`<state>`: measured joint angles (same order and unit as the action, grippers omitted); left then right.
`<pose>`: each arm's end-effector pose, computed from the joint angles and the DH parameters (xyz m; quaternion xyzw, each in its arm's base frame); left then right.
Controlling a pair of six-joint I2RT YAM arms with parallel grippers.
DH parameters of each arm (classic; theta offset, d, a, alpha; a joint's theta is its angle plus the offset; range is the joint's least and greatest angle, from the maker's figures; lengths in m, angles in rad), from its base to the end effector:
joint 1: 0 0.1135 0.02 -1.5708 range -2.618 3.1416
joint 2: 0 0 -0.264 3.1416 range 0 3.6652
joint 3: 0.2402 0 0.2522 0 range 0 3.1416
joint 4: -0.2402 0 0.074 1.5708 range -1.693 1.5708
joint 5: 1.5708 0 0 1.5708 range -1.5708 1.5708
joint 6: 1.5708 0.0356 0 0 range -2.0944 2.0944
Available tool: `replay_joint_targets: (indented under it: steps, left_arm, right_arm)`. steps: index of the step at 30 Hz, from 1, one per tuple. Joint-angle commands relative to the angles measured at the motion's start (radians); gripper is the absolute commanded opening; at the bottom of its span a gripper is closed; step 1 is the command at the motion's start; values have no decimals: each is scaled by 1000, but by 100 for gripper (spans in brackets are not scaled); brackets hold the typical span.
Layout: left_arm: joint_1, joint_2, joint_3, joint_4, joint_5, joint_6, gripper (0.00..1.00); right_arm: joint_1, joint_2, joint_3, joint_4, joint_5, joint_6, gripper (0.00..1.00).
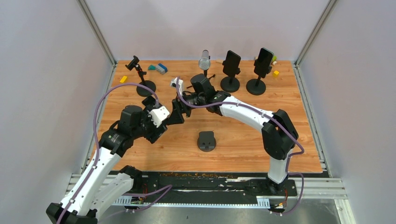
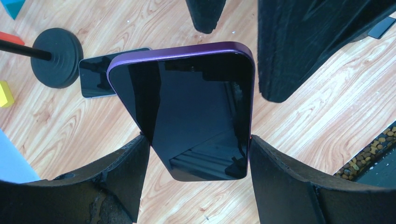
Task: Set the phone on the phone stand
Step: Pick up the phone at the center of the board.
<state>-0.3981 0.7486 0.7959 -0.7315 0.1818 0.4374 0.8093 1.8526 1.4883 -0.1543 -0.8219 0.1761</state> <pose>0.1385 -0.0652 0.2958 0.4006 0.8064 -0.0736 0.4287 0.2771 0.3285 0.2872 -0.4374 0.6909 0.5221 0.2422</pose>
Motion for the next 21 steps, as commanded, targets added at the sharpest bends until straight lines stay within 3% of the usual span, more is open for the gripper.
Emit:
replay_joint_targets:
  steps: [1, 9, 21]
  left_arm:
    - [-7, -21, 32, 34, -4, 26, 0]
    - [-22, -8, 31, 35, -40, 37, 0]
    - [-66, 18, 30, 46, -125, 39, 0]
  right_arm:
    - [15, 30, 74, 16, -31, 48, 74]
    - [38, 76, 132, 6, -37, 81, 69]
    - [66, 140, 182, 4, -49, 125, 51]
